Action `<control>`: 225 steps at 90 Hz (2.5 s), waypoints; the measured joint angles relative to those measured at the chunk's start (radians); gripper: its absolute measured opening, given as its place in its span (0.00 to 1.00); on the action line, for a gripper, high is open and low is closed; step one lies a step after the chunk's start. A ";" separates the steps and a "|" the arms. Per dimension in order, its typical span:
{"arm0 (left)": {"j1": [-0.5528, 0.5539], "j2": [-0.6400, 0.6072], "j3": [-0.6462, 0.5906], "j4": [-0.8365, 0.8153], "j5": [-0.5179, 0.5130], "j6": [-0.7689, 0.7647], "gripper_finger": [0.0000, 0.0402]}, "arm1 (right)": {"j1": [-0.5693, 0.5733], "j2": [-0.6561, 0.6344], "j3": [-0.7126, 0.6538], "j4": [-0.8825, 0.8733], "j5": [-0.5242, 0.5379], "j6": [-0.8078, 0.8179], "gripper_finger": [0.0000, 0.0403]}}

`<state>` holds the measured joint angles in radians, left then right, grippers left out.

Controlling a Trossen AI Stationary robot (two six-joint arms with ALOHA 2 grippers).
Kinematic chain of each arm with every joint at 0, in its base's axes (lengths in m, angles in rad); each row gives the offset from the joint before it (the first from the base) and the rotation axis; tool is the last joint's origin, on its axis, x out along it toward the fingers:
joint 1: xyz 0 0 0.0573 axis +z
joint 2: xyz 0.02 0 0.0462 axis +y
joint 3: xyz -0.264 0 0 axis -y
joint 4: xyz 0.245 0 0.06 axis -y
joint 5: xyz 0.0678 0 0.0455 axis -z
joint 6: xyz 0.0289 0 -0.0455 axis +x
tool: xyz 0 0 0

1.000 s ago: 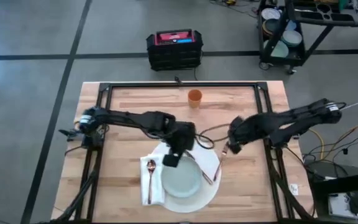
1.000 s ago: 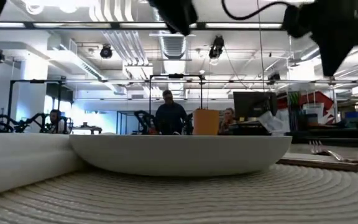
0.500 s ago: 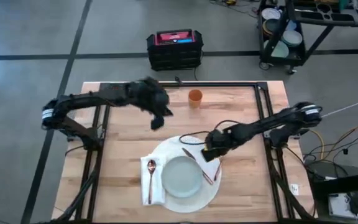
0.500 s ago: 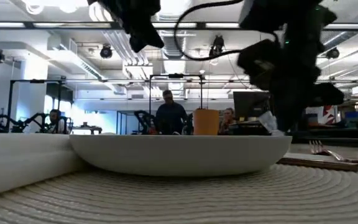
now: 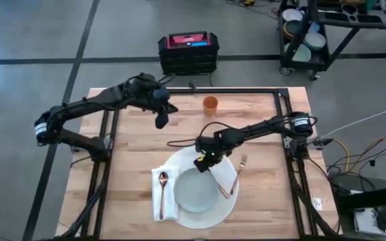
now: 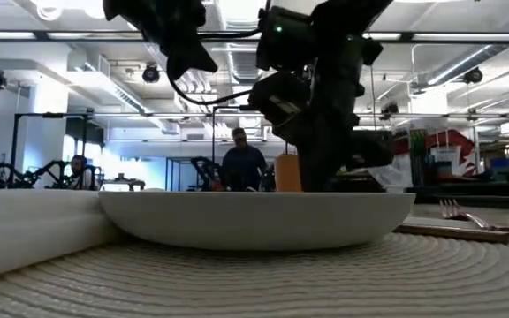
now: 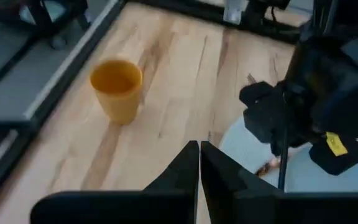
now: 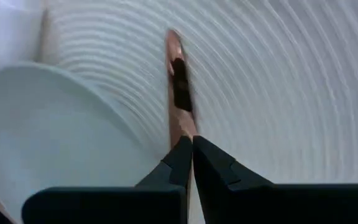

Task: Set table place
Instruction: Adjust the white mat on the table, then adjust the gold knife on the white mat

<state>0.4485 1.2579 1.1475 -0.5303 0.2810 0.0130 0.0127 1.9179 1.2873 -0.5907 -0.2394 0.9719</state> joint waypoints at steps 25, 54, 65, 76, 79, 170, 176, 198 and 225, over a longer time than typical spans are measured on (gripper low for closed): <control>0.000 0.000 -0.011 -0.003 -0.002 -0.002 0.00 | -0.064 -0.001 -0.004 -0.047 -0.024 -0.115 0.00; 0.003 -0.001 -0.011 -0.002 -0.023 0.005 0.00 | -0.079 0.033 -0.045 -0.053 -0.035 -0.127 0.00; 0.004 -0.001 -0.011 -0.002 -0.074 0.004 0.00 | -0.079 0.064 -0.048 -0.043 -0.070 -0.140 0.00; 0.005 -0.001 -0.011 -0.001 -0.090 0.004 0.00 | -0.086 0.079 -0.049 0.001 -0.074 -0.089 0.00; 0.005 -0.001 -0.011 -0.001 -0.090 0.004 0.00 | -0.094 0.083 -0.050 0.021 -0.073 -0.054 0.00; 0.007 -0.002 -0.011 -0.001 -0.127 0.061 0.00 | -0.273 -0.009 -0.063 0.015 0.137 0.227 0.00; 0.008 -0.002 -0.011 -0.001 -0.144 0.063 0.00 | -0.267 -0.047 -0.061 -0.004 0.156 0.221 0.00; 0.008 -0.002 -0.011 0.022 -0.153 0.080 0.00 | -0.261 -0.128 -0.059 -0.057 0.155 0.118 0.00; 0.007 -0.002 -0.011 0.028 -0.152 -0.005 0.00 | -0.264 -0.050 -0.048 0.114 0.128 0.093 0.00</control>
<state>0.4553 1.2557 1.1369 -0.5019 0.1287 0.0078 -0.2508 1.8674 1.2391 -0.4771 -0.1118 1.0649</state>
